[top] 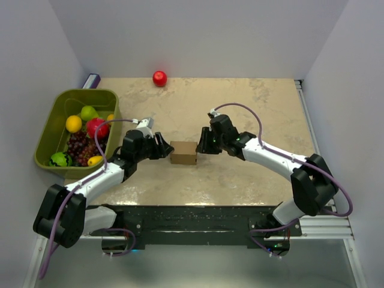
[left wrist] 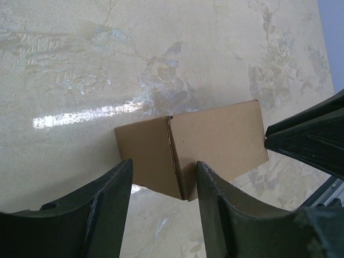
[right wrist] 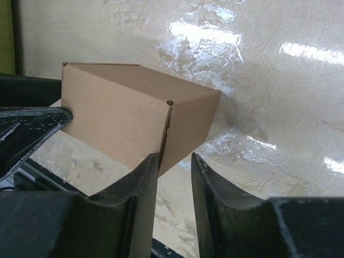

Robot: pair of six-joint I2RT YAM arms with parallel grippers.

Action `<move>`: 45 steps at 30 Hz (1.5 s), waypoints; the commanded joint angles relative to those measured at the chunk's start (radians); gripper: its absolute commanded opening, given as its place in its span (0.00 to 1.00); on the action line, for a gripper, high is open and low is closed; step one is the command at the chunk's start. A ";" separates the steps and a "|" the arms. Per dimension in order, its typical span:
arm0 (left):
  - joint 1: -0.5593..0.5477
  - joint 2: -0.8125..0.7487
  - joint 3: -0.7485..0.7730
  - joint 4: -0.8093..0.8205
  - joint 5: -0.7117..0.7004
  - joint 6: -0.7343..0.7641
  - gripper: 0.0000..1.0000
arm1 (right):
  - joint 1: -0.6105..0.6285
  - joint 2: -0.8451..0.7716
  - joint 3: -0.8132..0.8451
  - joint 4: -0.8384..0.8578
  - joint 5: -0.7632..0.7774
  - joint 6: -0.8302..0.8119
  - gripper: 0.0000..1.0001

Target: Fold the paper box

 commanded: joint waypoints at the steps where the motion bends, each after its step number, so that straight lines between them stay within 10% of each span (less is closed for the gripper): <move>1: -0.001 -0.016 0.049 -0.025 0.003 0.029 0.58 | -0.005 0.008 0.055 -0.045 -0.011 -0.024 0.35; 14: 0.004 0.033 0.129 -0.016 0.037 0.026 0.70 | -0.020 0.044 0.118 0.004 -0.078 -0.004 0.46; 31: 0.001 0.147 0.105 0.041 0.141 0.023 0.38 | -0.026 0.121 0.089 0.084 -0.158 0.016 0.38; 45: -0.071 0.291 0.230 0.269 0.135 0.081 0.34 | -0.049 0.124 0.135 0.183 -0.065 -0.096 0.24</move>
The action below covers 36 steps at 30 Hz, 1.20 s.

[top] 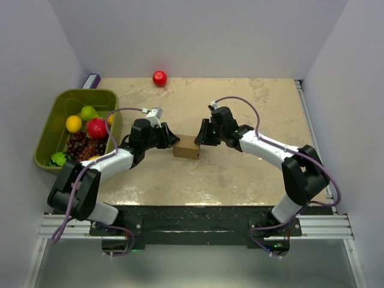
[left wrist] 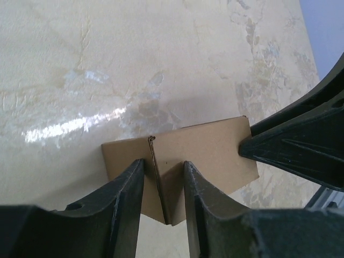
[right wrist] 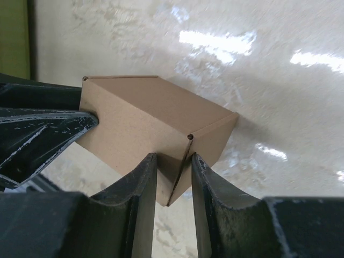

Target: Fold the paper box

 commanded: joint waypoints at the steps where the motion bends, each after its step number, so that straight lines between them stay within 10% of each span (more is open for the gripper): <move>1: -0.068 0.093 0.101 0.173 0.032 0.070 0.34 | 0.010 0.017 0.058 0.128 0.028 -0.100 0.24; 18: -0.157 0.302 0.117 0.476 -0.029 0.225 0.44 | -0.013 0.052 0.061 0.257 0.116 -0.310 0.27; 27: -0.171 0.129 -0.035 0.447 -0.107 0.210 0.84 | -0.013 -0.119 -0.097 0.232 0.081 -0.286 0.63; 36: -0.161 -0.021 -0.084 0.349 -0.210 0.190 0.93 | -0.020 -0.199 -0.082 0.211 0.105 -0.293 0.89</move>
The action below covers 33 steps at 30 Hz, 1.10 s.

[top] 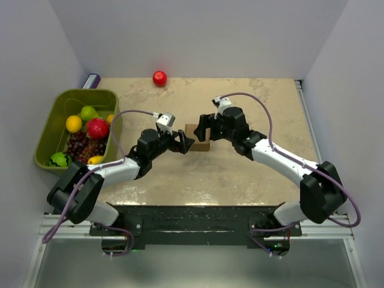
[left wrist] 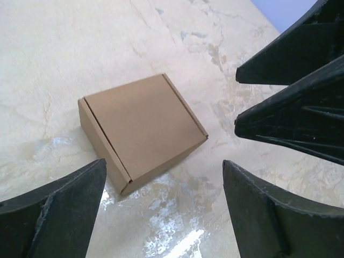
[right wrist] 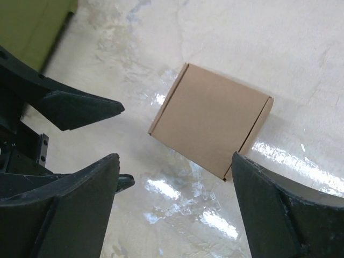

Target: Fold the paper box

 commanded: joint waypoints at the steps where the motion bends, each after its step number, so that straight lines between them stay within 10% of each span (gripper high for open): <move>1: 0.019 -0.041 0.032 -0.045 -0.066 -0.020 0.93 | -0.014 0.013 0.057 0.018 0.004 0.000 0.89; 16: 0.382 -0.159 0.356 -0.395 -0.063 -0.005 0.99 | -0.331 -0.043 0.141 -0.007 -0.068 -0.039 0.96; 33: 0.384 -0.359 0.331 -0.541 -0.084 0.044 1.00 | -0.371 -0.241 0.058 -0.033 0.024 -0.111 0.99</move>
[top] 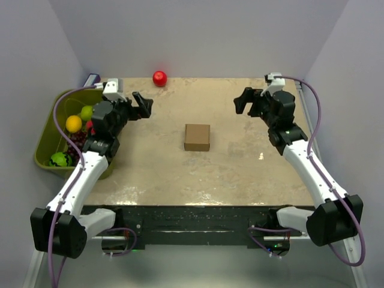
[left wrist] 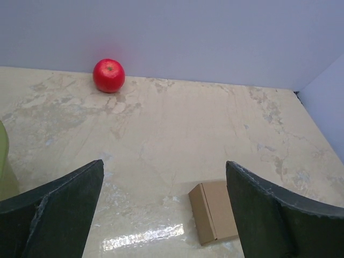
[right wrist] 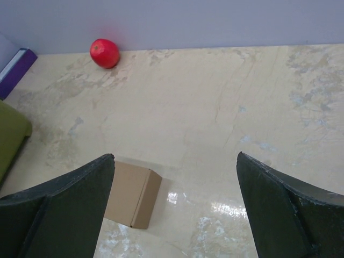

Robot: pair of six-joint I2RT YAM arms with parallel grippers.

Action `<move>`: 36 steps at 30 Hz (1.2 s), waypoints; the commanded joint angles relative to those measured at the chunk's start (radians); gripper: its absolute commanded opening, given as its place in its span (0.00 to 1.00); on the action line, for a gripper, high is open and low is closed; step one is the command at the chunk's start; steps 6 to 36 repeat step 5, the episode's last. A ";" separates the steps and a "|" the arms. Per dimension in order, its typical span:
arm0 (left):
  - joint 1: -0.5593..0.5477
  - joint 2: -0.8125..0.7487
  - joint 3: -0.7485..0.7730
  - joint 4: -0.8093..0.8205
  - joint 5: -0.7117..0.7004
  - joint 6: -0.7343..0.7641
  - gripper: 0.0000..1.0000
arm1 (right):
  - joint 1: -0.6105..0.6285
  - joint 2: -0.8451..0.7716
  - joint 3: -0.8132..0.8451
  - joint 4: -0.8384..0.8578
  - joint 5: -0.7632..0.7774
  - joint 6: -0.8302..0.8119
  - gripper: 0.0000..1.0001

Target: Fold the paper box

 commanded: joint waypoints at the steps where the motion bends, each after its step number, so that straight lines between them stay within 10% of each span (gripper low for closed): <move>1: -0.001 -0.010 0.008 -0.011 -0.017 0.033 1.00 | -0.002 -0.010 -0.016 -0.004 0.016 -0.025 0.99; 36: -0.001 -0.013 -0.003 -0.009 -0.025 0.031 1.00 | -0.004 -0.007 -0.022 -0.004 0.014 -0.024 0.99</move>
